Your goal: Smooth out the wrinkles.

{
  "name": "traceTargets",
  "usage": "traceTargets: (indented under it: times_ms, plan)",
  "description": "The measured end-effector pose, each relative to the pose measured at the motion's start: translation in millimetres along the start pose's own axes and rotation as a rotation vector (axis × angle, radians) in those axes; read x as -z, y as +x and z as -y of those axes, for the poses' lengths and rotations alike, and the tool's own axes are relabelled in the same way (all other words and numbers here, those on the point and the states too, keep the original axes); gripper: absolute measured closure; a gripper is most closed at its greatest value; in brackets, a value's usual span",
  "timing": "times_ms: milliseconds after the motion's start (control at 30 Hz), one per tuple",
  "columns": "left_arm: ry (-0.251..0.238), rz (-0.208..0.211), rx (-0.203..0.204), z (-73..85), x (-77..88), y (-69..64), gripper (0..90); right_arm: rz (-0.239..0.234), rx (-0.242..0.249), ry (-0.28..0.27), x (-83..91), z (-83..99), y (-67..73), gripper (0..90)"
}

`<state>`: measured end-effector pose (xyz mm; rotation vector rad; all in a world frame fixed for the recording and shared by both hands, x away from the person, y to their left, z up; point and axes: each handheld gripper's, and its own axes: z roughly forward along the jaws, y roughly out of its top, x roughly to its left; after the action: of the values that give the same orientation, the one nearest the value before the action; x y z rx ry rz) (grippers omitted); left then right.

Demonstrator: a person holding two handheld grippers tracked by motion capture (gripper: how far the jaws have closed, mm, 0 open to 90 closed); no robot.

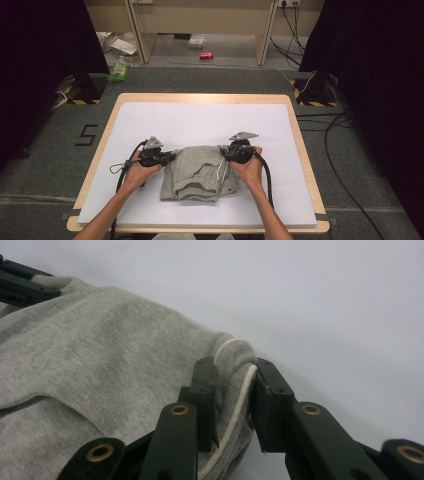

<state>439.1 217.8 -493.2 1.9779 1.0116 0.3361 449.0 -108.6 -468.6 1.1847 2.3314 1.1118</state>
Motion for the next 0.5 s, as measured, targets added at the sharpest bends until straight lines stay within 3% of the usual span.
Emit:
traceTargets:
  times_ms: [500]
  plan:
    - [0.013, -0.068, -0.014, -43.5, -24.4, 21.5, 80.4, 0.071, -0.028, -0.032, -16.6, -37.9, -26.1, 73.9]
